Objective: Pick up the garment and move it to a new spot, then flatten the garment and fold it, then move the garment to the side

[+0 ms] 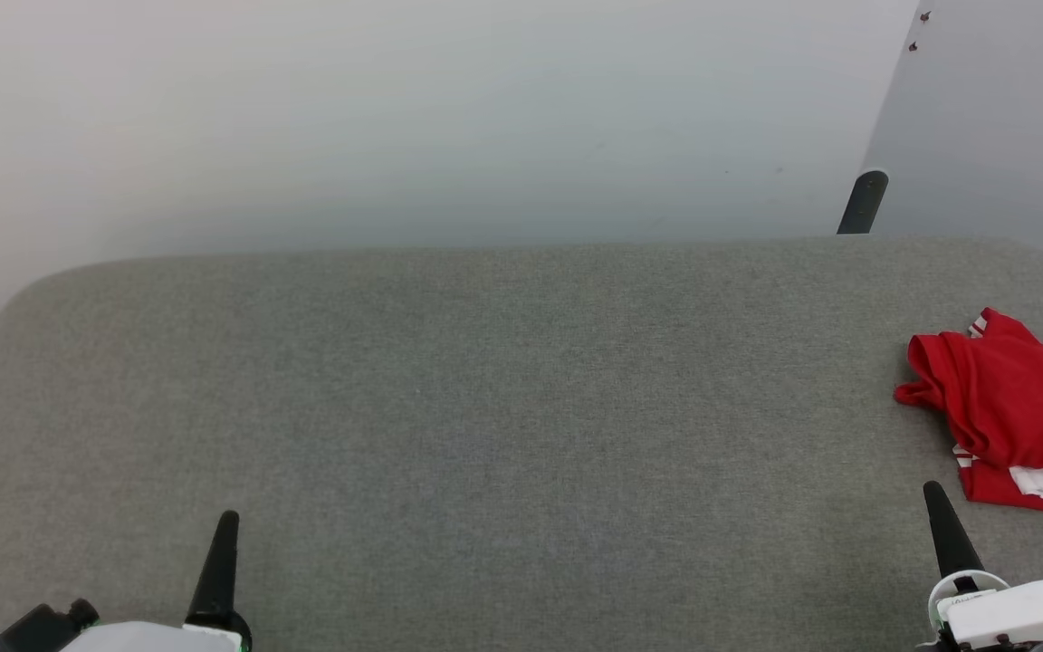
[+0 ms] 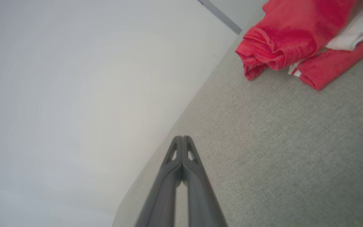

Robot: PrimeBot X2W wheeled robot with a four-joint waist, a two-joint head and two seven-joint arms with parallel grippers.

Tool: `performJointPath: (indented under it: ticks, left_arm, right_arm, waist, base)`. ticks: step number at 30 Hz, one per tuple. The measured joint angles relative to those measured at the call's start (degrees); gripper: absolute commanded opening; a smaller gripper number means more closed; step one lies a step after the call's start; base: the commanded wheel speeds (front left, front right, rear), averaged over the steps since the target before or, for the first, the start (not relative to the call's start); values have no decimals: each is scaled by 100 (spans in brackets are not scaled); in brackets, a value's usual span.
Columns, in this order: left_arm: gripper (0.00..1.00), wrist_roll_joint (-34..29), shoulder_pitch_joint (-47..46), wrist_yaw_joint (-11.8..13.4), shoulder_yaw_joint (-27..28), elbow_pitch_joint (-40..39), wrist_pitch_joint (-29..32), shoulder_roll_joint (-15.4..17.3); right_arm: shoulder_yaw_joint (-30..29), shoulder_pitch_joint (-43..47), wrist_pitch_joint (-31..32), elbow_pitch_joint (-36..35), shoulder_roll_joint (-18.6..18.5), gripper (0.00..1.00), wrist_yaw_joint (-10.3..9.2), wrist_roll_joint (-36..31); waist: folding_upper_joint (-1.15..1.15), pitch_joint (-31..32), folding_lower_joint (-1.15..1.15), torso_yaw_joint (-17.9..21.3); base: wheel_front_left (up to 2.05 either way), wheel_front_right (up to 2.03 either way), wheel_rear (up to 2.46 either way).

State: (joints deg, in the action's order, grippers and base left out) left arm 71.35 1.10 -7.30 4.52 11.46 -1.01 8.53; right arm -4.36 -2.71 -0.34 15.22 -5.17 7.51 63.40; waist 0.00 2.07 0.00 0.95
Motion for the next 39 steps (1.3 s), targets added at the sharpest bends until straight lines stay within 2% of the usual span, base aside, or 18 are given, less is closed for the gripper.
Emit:
performJointPath:
  ticks: [39]
  left_arm:
    - [0, 1449, -485, -1, 135, 183, 528, -393]
  right_arm:
    - [-146, -220, 491, -79, 158, 0, -1, 1968]
  waist:
    - [0, -143, 0, -60]
  base:
    - [0, 0, 0]
